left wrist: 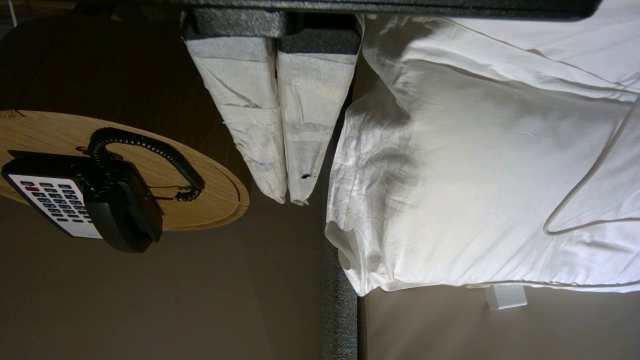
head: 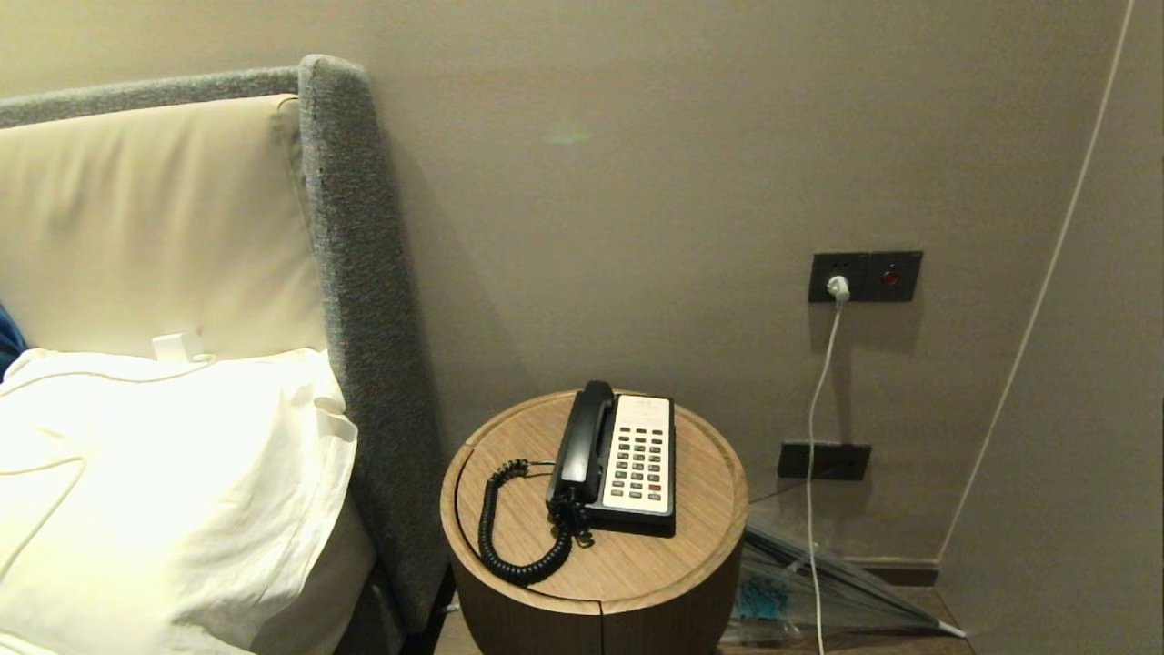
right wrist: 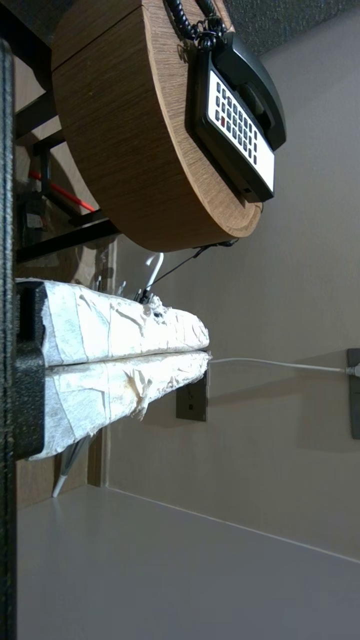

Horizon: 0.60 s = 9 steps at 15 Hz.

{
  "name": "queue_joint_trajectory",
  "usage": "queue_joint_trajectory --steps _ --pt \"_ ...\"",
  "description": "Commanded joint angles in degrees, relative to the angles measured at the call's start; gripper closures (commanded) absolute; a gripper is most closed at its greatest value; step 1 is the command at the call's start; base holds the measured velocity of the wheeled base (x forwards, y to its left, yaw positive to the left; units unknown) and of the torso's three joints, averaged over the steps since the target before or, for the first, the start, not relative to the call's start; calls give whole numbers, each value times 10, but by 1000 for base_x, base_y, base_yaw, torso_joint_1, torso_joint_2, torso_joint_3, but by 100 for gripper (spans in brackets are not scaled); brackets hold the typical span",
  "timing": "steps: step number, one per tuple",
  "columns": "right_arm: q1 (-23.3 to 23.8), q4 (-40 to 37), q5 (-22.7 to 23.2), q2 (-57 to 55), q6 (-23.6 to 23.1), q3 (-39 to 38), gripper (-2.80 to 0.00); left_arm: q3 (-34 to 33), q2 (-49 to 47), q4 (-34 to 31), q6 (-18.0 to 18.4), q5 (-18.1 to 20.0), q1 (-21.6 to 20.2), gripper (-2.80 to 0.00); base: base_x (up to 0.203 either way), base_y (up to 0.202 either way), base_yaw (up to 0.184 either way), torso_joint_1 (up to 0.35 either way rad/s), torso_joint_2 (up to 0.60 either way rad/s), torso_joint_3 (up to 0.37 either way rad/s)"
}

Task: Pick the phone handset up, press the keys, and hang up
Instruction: Pick up the desk phone handset

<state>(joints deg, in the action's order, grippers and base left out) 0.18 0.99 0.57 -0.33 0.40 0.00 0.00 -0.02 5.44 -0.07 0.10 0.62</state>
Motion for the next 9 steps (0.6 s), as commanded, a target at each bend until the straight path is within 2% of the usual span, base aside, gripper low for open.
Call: queue_joint_trajectory --steps 1,9 --pt "0 0 0 0 0 -4 0 -23 0 0 0 0 0 0 0 0 0 0 0 0" --pt "0 0 0 0 -1 -4 0 -23 0 1 1 0 0 0 0 0 0 0 0 0"
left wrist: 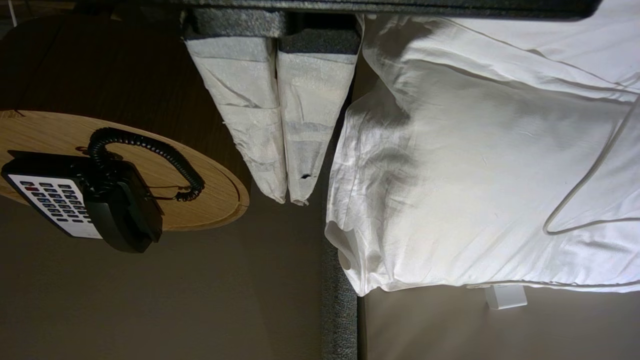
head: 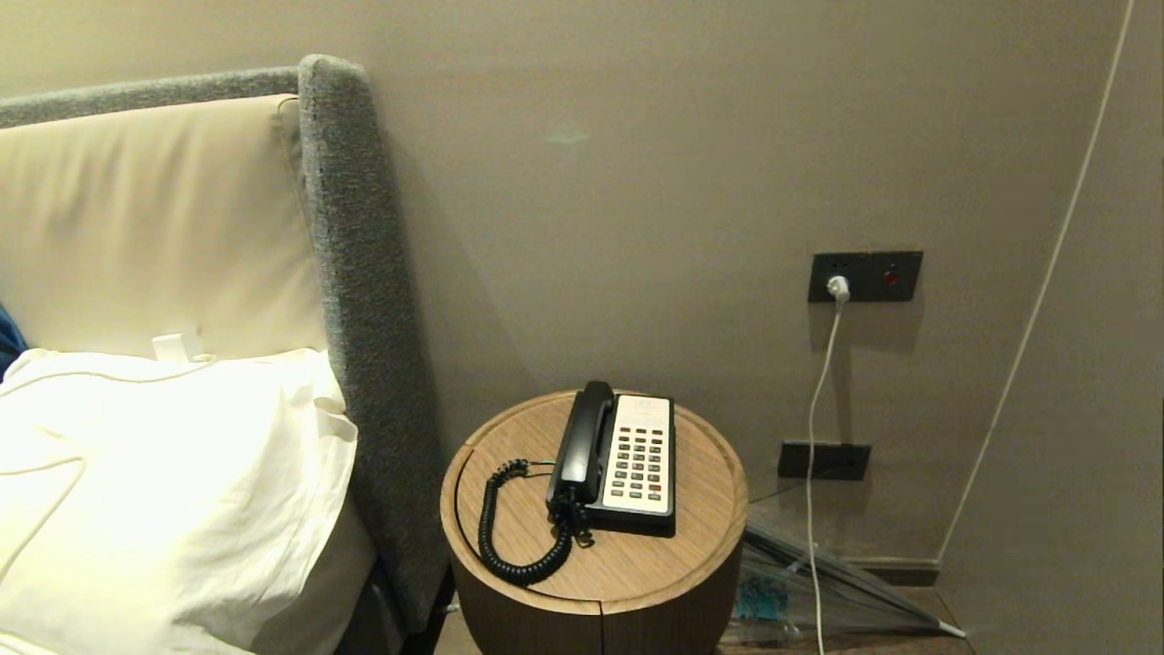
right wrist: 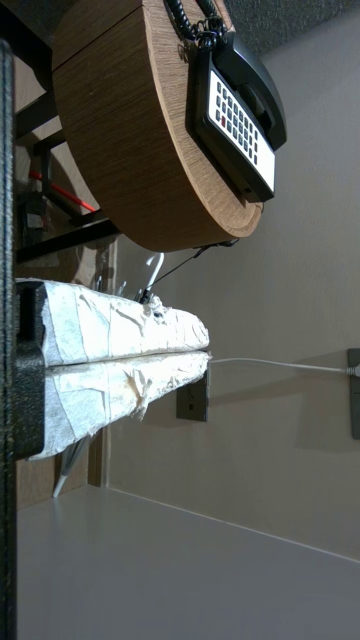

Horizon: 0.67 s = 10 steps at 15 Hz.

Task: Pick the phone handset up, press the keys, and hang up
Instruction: Pick up the desk phone handset

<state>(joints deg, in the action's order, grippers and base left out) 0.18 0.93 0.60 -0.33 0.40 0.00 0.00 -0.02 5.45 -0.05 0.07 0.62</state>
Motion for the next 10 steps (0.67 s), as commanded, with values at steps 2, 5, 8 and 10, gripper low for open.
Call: queue_joint_trajectory --steps 2,5,8,10 --pt "0 0 0 0 0 -4 0 -23 0 -3 8 -2 0 0 0 0 0 0 0 0" --pt "0 0 0 0 0 -3 0 -21 1 -5 7 -4 0 0 0 0 0 0 0 0" --pt "0 0 0 0 0 -3 0 69 -28 -29 3 21 0 0 0 0 0 0 0 0" --pt "0 0 0 0 0 -4 0 183 -132 -63 0 51 0 0 0 0 0 0 0 0"
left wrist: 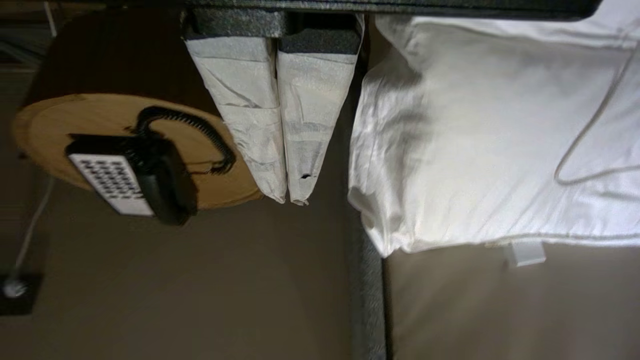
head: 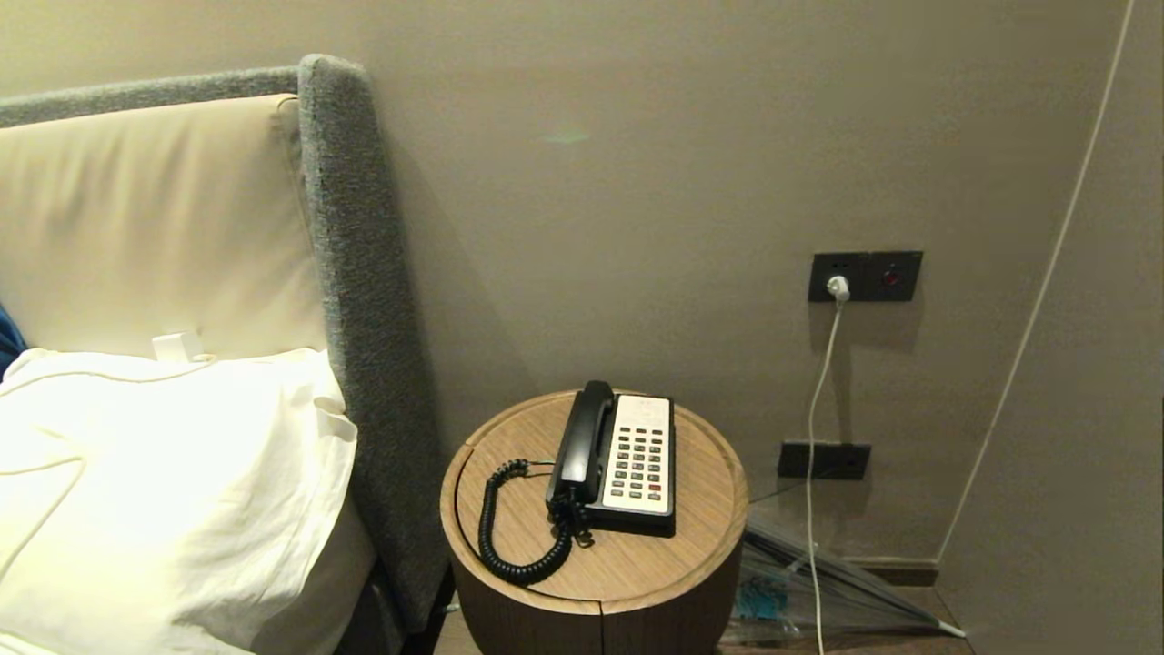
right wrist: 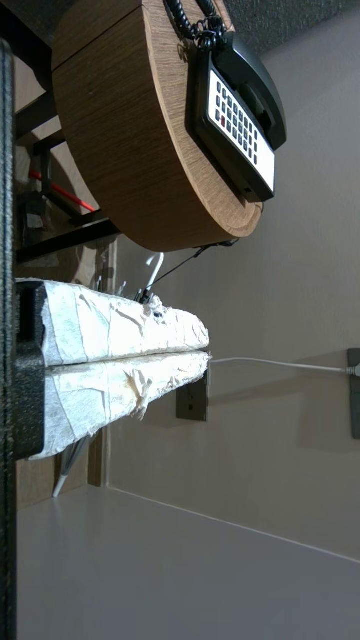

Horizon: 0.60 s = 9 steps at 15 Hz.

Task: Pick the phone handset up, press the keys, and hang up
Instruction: Pick up the desk phone handset

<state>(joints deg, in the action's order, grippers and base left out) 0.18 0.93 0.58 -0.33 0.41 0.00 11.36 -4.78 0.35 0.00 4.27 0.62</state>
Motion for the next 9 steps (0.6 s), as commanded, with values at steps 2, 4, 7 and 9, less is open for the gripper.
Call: queue_joint_trajectory --steps 2,4,7,9 --pt "0 0 0 0 0 -4 0 215 -237 -38 -5 28 1 0 0 0 0 0 0 0" --pt "0 0 0 0 0 -4 0 385 -397 -78 -14 65 9 0 0 0 0 0 0 0" --pt "0 0 0 0 0 -4 0 594 -615 -151 -48 109 44 0 0 0 0 0 0 0" --pt "0 0 0 0 0 -4 0 698 -724 -231 -78 119 103 0 0 0 0 0 0 0"
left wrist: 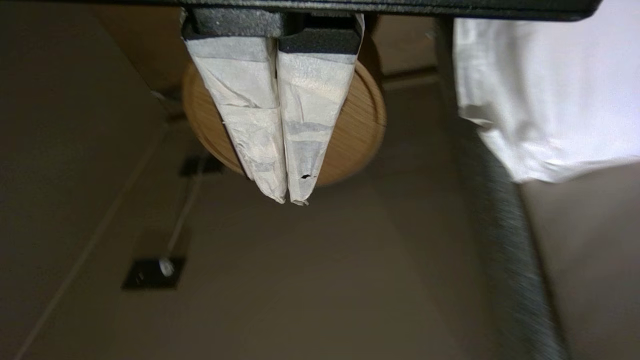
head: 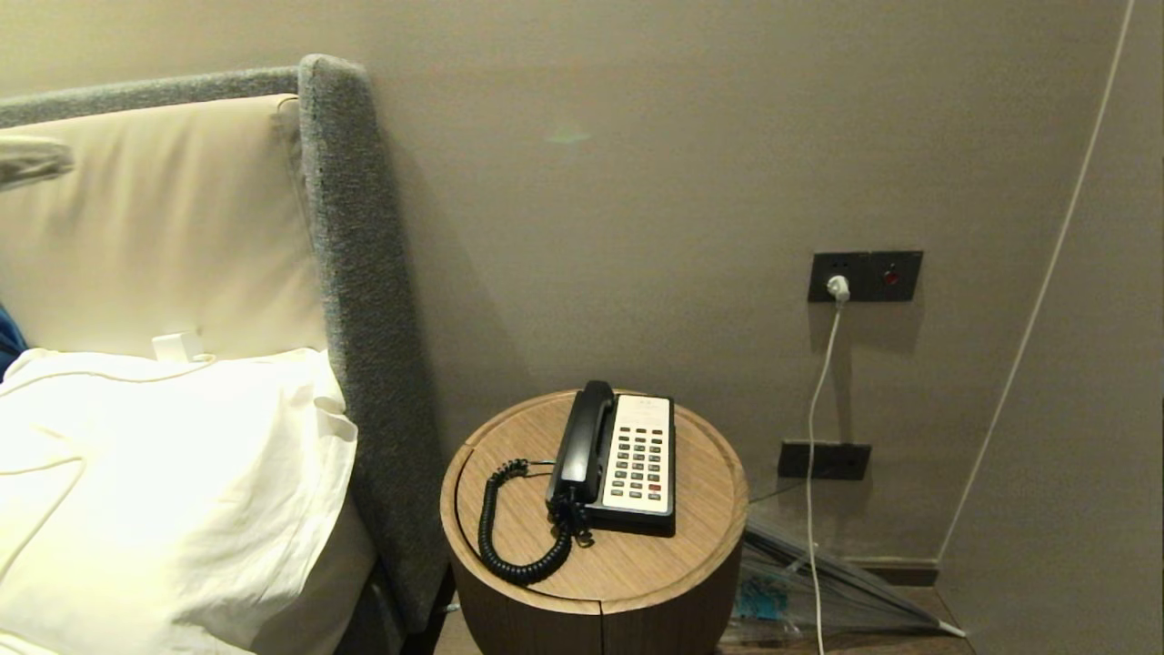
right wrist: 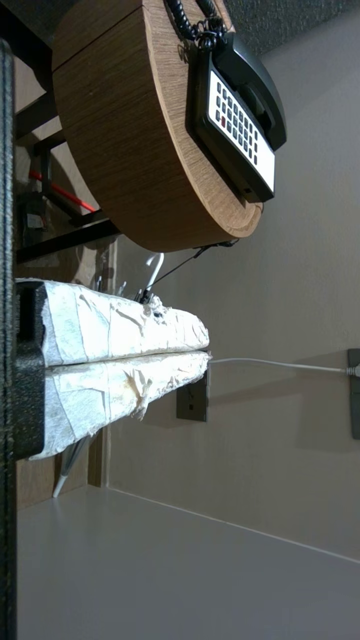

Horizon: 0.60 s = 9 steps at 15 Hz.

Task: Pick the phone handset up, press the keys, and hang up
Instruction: Pick up the desk phone handset

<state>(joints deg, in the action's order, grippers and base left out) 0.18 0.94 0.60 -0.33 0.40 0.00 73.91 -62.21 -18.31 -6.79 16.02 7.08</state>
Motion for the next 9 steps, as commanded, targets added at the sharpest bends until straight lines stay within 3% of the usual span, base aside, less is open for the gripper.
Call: queue_joint_trajectory --steps 1,4,6,9 --pt "0 0 0 0 0 -4 0 93 -184 -79 -20 -8 87 0 0 0 0 0 0 0" --pt "0 0 0 0 0 -4 0 118 -270 -119 -45 -71 199 0 0 0 0 0 0 0" --pt "0 0 0 0 0 -4 0 140 -324 -123 -66 -114 240 0 0 0 0 0 0 0" --pt "0 0 0 0 0 -4 0 192 -380 -115 -133 -131 267 0 0 0 0 0 0 0"
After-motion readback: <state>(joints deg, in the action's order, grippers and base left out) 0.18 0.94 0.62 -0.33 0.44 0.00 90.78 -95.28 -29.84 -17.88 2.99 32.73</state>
